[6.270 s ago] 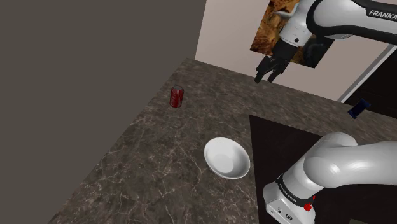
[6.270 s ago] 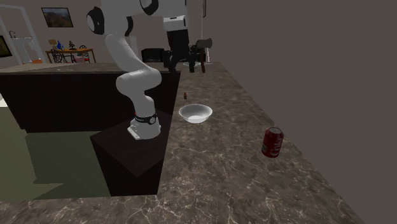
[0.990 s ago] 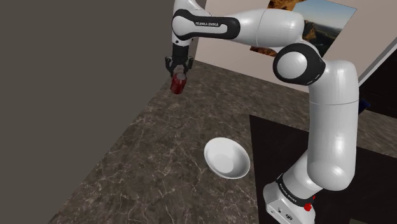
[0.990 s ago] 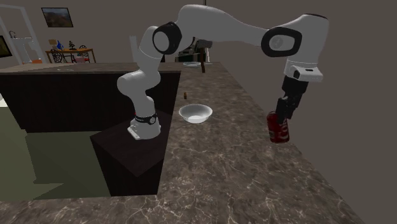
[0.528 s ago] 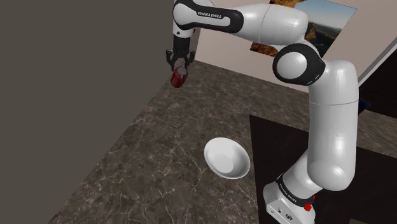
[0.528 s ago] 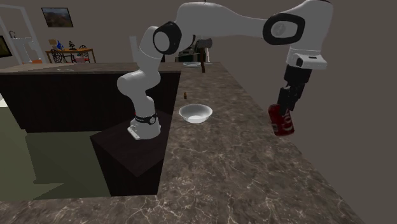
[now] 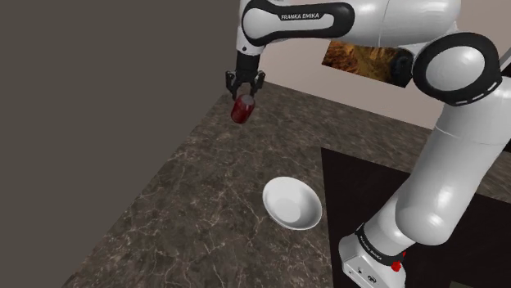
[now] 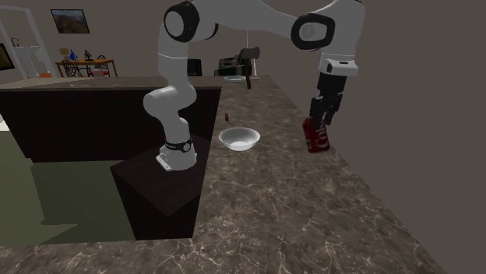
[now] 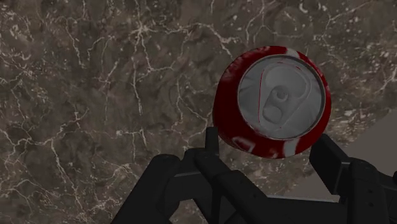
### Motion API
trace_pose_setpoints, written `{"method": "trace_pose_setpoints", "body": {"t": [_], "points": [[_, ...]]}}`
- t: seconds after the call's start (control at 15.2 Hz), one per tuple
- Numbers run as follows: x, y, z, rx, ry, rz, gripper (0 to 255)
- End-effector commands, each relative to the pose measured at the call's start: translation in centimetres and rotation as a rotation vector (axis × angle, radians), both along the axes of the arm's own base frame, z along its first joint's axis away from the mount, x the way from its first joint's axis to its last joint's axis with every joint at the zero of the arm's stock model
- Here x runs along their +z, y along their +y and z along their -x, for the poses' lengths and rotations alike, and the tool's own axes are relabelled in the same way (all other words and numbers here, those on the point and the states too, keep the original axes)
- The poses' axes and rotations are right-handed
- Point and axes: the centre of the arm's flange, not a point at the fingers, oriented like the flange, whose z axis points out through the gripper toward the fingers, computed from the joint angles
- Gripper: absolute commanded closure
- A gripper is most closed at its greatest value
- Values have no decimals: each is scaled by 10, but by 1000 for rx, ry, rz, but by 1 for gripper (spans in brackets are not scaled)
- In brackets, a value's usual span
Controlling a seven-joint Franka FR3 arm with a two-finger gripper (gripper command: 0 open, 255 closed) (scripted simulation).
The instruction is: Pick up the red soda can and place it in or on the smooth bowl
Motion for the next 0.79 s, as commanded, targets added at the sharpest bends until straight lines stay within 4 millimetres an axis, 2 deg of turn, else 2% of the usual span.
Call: {"method": "trace_pose_setpoints", "body": {"t": [0.0,0.73], "points": [[2,3,27,-1,-1,1,255],[13,10,172,-1,-1,1,255]]}}
